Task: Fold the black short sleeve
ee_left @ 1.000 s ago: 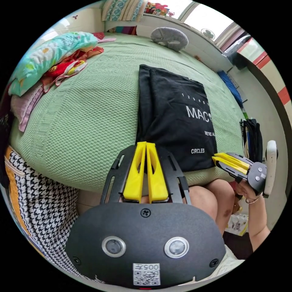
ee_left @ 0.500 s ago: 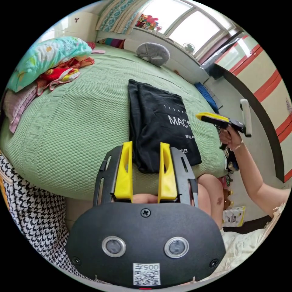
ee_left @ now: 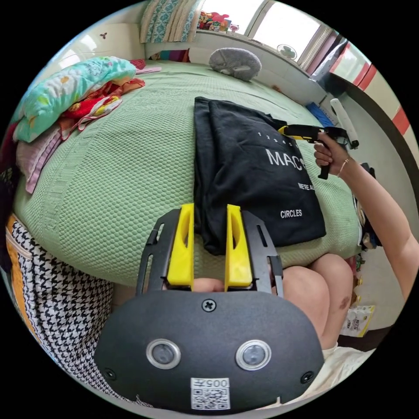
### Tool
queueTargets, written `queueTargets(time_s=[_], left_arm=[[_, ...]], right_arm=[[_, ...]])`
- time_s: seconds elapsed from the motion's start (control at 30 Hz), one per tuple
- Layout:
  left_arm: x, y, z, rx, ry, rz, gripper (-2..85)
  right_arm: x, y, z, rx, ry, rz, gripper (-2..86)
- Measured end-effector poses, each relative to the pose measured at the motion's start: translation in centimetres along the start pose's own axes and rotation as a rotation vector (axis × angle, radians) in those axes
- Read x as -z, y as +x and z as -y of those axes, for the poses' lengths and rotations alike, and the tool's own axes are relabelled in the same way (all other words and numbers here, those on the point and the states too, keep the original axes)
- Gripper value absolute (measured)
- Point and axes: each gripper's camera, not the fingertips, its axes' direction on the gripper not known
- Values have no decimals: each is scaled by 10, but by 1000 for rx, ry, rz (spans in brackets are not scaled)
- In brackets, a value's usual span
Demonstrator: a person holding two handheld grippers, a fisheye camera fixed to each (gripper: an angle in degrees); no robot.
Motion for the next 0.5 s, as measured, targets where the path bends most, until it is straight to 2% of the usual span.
queueTargets(time_s=[0.1,0.27,0.37,0.5], left_arm=[[4,-2,3,8,8,-26,59],[11,-8,12,29,37,-34,54],[9,-16,18,69,33,-63,59],[10,-32,14,108,23,-132,106]], right_arm=[[0,-5,3,31,-11,-50,-3],[13,1,13,1,23,-82,-9],[11,10,13,-65,44,-69,12],[7,12,7,-45,-29,-77,89]])
